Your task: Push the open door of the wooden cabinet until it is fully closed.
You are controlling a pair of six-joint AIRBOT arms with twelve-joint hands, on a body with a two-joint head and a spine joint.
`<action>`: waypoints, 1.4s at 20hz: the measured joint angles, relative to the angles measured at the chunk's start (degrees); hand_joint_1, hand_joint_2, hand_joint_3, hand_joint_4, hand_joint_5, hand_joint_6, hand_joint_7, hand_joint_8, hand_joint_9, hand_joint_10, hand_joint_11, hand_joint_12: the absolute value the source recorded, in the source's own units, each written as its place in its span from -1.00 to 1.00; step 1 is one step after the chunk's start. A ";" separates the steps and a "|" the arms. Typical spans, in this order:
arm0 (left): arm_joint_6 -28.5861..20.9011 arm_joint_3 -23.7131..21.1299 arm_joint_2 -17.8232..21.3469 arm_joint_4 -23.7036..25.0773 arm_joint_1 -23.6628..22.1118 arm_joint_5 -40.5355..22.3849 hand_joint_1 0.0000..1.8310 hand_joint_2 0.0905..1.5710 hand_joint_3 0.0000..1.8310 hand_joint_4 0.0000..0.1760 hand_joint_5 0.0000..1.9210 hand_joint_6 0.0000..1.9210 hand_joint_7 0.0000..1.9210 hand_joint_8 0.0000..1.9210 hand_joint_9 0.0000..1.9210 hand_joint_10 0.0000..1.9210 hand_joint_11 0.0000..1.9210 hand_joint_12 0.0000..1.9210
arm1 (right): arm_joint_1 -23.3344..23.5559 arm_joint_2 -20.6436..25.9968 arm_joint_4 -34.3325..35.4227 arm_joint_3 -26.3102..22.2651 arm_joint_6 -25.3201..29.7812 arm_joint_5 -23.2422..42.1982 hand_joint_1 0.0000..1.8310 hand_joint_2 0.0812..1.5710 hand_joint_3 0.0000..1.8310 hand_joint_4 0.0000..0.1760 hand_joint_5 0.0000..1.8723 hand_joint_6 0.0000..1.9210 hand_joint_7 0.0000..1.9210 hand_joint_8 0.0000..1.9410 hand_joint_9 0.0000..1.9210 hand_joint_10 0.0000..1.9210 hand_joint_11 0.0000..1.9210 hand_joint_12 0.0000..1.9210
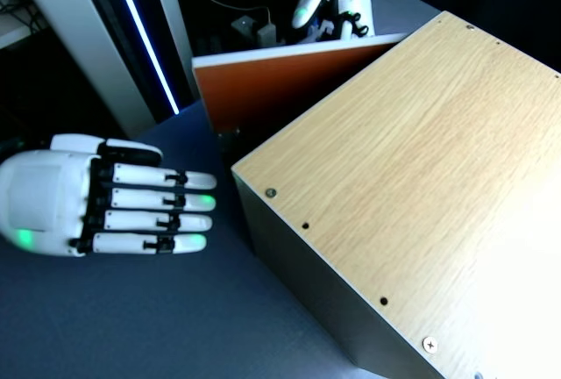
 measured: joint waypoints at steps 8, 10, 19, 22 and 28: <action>0.00 3.58 -3.28 0.13 -4.96 2.16 -1.00 0.81 -1.00 -1.00 -0.85 -1.00 -0.84 -1.00 -0.83 -0.99 -0.86 -0.94 | 0.00 0.00 0.11 0.04 0.00 -0.02 -0.48 0.77 -1.00 -1.00 -0.56 -1.00 -0.58 -1.00 -0.63 -1.00 -0.89 -0.51; 0.00 4.17 -3.93 0.07 -6.29 2.34 -1.00 0.78 -1.00 -1.00 -0.87 -1.00 -0.88 -1.00 -0.86 -1.00 -0.87 -0.94 | 0.00 0.00 0.07 0.04 0.00 -0.04 -0.37 0.78 -1.00 -1.00 -0.54 -0.99 -0.55 -0.99 -0.59 -0.99 -0.85 -0.49; 0.04 4.07 -4.39 -1.09 -6.82 2.54 -1.00 0.76 -1.00 -1.00 -0.84 -0.99 -0.80 -0.98 -0.78 -0.98 -0.79 -0.89 | 0.00 0.00 0.11 0.04 0.35 -0.04 -0.44 0.78 -1.00 -1.00 -0.56 -1.00 -0.55 -1.00 -0.58 -1.00 -0.83 -0.49; -0.02 1.79 -1.81 -3.63 -2.93 -0.33 -1.00 0.76 -1.00 -1.00 -0.87 -1.00 -0.86 -1.00 -0.84 -1.00 -0.83 -0.90 | 0.00 0.00 0.37 0.04 0.35 0.04 -0.38 0.77 -1.00 -1.00 -0.55 -1.00 -0.55 -1.00 -0.62 -1.00 -0.89 -0.52; -0.04 -3.02 5.88 -9.66 4.83 -7.93 -1.00 0.76 -1.00 -1.00 -0.83 -1.00 -0.86 -0.99 -0.83 -1.00 -0.93 -0.56 | -0.22 0.46 0.68 -0.50 0.39 2.56 -0.33 0.77 -1.00 -1.00 -0.52 -1.00 -0.52 -1.00 -0.62 -1.00 -1.00 -0.32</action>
